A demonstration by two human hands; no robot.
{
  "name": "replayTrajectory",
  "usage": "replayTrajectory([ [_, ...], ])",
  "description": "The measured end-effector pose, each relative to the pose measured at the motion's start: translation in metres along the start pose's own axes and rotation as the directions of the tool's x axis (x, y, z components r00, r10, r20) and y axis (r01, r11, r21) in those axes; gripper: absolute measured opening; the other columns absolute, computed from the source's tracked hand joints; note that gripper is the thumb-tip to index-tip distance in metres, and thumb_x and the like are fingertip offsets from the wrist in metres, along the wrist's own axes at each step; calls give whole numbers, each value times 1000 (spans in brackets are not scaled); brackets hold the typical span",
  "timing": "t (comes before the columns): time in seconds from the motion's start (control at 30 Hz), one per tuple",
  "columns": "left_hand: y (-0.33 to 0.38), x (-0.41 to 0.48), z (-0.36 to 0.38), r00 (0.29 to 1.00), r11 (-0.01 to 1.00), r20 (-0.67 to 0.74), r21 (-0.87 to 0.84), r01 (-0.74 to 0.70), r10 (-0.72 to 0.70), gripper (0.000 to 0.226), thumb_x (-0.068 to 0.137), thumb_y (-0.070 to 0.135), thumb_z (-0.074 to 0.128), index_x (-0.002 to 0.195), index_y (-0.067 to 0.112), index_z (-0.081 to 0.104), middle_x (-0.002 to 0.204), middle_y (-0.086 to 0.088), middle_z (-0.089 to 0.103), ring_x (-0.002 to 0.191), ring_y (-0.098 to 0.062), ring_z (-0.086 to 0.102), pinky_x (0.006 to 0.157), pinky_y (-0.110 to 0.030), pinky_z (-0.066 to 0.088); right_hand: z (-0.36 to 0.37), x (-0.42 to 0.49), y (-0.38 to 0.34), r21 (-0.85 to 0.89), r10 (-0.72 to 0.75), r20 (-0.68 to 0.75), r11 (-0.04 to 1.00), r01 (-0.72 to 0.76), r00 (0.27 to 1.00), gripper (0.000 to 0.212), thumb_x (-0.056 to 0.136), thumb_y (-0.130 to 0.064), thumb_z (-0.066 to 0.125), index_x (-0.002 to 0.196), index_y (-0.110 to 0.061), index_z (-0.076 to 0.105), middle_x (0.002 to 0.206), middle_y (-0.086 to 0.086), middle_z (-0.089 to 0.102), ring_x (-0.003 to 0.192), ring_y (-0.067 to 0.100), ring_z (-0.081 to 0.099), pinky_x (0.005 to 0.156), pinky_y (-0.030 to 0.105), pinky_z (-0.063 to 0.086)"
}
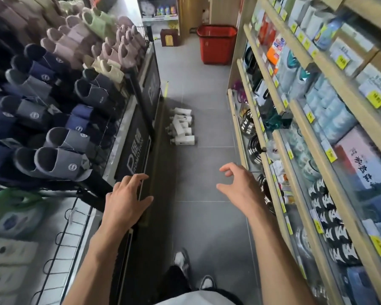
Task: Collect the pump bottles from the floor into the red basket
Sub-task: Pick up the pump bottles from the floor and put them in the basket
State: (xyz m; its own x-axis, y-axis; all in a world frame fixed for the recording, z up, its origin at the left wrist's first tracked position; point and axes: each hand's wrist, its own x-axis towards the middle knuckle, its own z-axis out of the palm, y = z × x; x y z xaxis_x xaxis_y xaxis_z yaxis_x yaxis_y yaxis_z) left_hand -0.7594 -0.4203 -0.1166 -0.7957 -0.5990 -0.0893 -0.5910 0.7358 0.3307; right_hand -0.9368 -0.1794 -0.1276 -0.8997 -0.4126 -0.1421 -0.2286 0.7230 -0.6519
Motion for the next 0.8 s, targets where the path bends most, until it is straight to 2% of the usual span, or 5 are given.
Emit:
replayTrajectory([
  [0.2, 19, 89, 4, 994, 994, 57, -61, -88, 91, 61, 87, 45, 74, 140, 40, 44, 131, 6, 56, 123, -21, 52, 96, -47, 49, 5, 66, -18, -59, 1, 25, 998, 0, 1000, 37, 80, -26, 76, 114, -34, 62, 107, -15, 58, 106, 16, 57, 86, 36, 49],
  [0.43, 32, 179, -15, 990, 988, 29, -74, -135, 138, 62, 89, 42, 74, 143, 36, 45, 135, 3, 55, 125, -23, 52, 100, -48, 46, 4, 132, -55, -142, -17, 37, 990, 22, 999, 38, 82, -26, 76, 117, -32, 61, 113, -12, 61, 109, 16, 57, 86, 34, 48],
  [0.63, 32, 236, -21, 986, 983, 28, -80, -163, 166, 62, 87, 44, 75, 142, 36, 46, 133, 3, 57, 122, -24, 53, 97, -48, 48, 3, 181, -80, -144, 0, 1, 990, 1, 1000, 37, 83, -26, 75, 116, -34, 61, 115, -15, 61, 108, 13, 57, 74, 28, 35],
  [0.8, 40, 268, -19, 983, 982, 51, -77, -173, 177, 63, 87, 45, 74, 142, 37, 45, 133, 3, 56, 121, -23, 53, 97, -48, 49, 1, 211, -83, -146, -6, 13, 989, 8, 1000, 37, 83, -25, 76, 116, -32, 62, 115, -14, 61, 108, 13, 57, 77, 29, 40],
])
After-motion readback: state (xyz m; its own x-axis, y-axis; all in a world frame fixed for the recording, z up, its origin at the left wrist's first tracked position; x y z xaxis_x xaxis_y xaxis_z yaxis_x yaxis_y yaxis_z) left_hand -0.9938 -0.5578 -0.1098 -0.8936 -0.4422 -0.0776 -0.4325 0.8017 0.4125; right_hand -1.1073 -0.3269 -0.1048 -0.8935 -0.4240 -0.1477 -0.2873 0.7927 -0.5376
